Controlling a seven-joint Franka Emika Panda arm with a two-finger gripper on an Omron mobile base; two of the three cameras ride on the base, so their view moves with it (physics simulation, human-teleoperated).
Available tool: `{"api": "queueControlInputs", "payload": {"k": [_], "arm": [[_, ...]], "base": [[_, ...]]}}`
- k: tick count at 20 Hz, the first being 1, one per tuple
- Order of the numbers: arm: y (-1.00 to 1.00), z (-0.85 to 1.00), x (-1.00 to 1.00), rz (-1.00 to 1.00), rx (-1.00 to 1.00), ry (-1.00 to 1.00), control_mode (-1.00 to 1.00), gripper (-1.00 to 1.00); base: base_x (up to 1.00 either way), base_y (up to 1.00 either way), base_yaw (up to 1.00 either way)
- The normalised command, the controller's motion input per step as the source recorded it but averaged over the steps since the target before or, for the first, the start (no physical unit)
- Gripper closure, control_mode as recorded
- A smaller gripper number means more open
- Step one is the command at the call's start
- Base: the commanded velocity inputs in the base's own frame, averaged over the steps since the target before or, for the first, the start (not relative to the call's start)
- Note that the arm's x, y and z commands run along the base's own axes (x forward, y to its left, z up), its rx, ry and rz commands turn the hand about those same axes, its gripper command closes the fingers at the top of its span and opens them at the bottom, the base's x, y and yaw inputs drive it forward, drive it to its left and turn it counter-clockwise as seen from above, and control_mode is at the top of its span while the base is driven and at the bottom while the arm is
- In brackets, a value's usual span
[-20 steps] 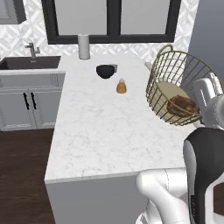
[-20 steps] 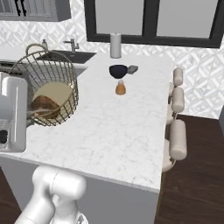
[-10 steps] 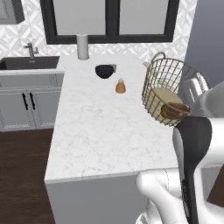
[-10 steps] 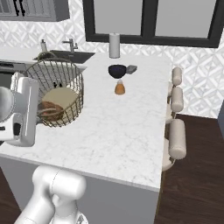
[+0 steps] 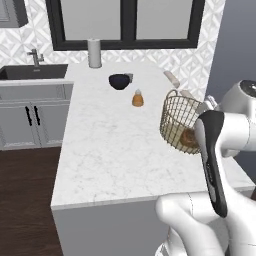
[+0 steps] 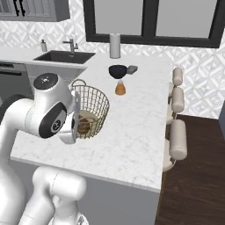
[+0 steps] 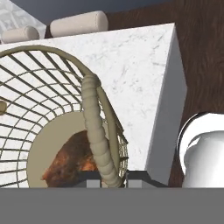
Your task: Open the cabinet, pick up the bread from the cabinet and place it in the basket. Then move the basket to the dining counter.
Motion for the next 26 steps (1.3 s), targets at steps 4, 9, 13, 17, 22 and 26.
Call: {"api": "queueControlInputs", "payload": {"k": [4, 9, 13, 17, 22, 26], "arm": [[-0.24, -0.86, 1.00, 0.07, 0.00, 0.04, -1.00, 1.00], [-0.17, -0.74, 0.84, 0.02, -0.01, 0.03, -1.00, 1.00], [0.00, -0.61, 0.72, 0.00, -0.03, 0.06, -1.00, 1.00], [0.00, -0.62, 0.67, 0.00, -0.02, 0.17, -1.00, 1.00], [0.00, -0.67, 0.60, 0.01, -0.01, 0.24, -1.00, 1.00], [0.00, -0.60, 0.43, 0.02, 0.00, 0.18, -1.00, 1.00]], "base": [[0.00, 0.00, 0.00], [0.00, 0.00, 0.00], [0.00, 0.00, 0.00], [0.00, 0.00, 0.00], [0.00, 0.00, 0.00], [0.00, 0.00, 0.00]]}}
